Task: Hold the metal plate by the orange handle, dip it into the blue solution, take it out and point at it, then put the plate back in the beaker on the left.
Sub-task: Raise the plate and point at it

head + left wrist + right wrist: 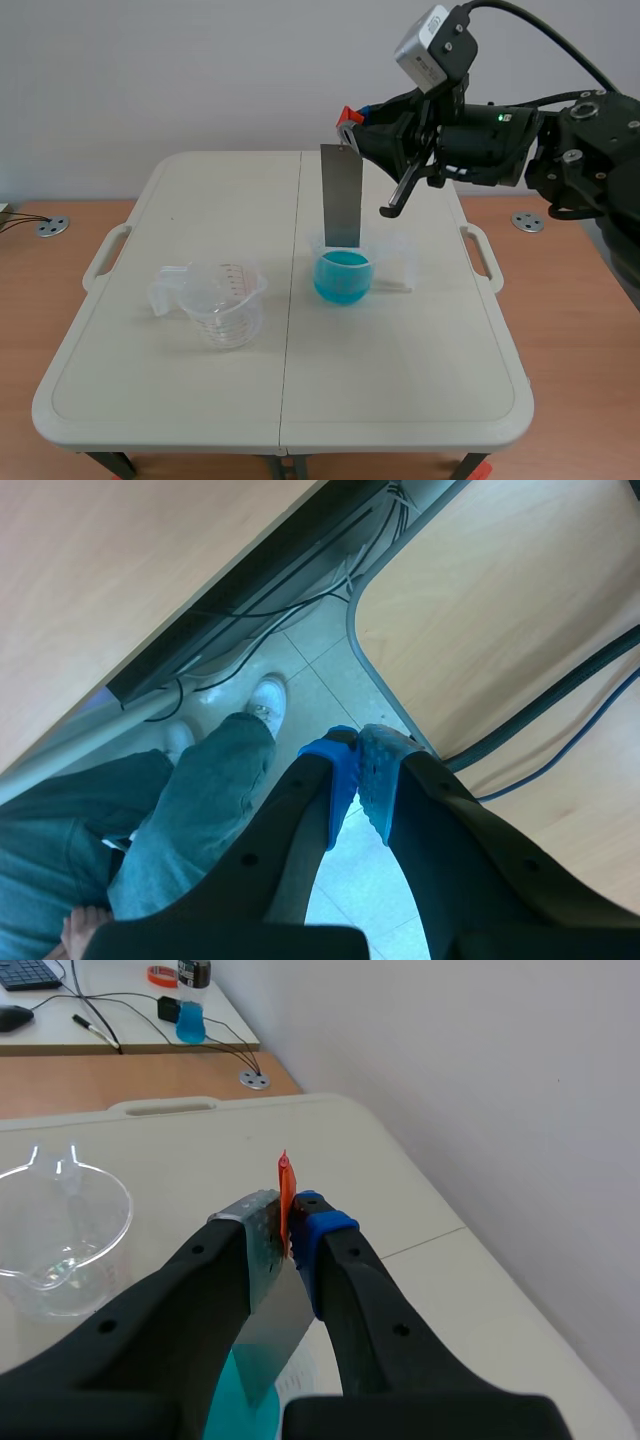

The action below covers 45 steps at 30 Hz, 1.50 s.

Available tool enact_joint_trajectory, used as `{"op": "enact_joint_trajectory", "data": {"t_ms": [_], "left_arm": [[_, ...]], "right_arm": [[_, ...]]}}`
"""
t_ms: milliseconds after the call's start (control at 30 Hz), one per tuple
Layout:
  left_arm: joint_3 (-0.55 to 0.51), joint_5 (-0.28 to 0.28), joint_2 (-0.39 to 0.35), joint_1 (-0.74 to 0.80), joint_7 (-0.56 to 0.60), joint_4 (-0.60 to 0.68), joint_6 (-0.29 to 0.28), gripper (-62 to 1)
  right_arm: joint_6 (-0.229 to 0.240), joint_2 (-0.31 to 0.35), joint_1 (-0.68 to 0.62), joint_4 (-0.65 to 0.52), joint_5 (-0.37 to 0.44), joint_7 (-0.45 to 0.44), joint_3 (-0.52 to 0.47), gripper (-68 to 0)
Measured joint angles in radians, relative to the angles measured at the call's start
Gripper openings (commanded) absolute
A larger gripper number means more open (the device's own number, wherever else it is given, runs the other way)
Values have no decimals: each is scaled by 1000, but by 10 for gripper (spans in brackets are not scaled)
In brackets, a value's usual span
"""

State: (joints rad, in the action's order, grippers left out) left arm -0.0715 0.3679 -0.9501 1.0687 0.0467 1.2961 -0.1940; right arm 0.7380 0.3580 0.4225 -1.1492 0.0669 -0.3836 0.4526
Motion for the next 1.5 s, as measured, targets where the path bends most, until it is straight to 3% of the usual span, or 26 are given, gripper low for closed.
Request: {"op": "enact_joint_trajectory", "data": {"t_ms": [333,500,700,900,1067,1200,1333,1500], "left_arm": [[-21,-24,-24,-95,0,0,8,-582],[-66,62,-82,-170,0,13,11,-582],[-75,86,-108,-281,11,50,6,-582],[-75,86,-104,-412,11,107,-70,-582],[-74,87,-94,-507,40,156,-200,-582],[-72,101,-46,-572,40,182,-282,-582],[-17,98,28,-690,29,185,-298,-582],[161,-22,141,-875,-42,184,-298,-582]], "right_arm": [[2,0,0,-74,0,46,-59,-660],[2,0,0,-114,0,80,-86,-660],[2,0,0,-166,0,105,-112,-660],[2,0,0,-212,0,142,-126,-660],[2,0,0,-257,1,161,-126,-660],[2,0,-1,-276,1,173,-126,-660],[2,0,-2,-285,39,201,-126,-660],[2,-1,-2,-288,103,255,-126,-660]]}}
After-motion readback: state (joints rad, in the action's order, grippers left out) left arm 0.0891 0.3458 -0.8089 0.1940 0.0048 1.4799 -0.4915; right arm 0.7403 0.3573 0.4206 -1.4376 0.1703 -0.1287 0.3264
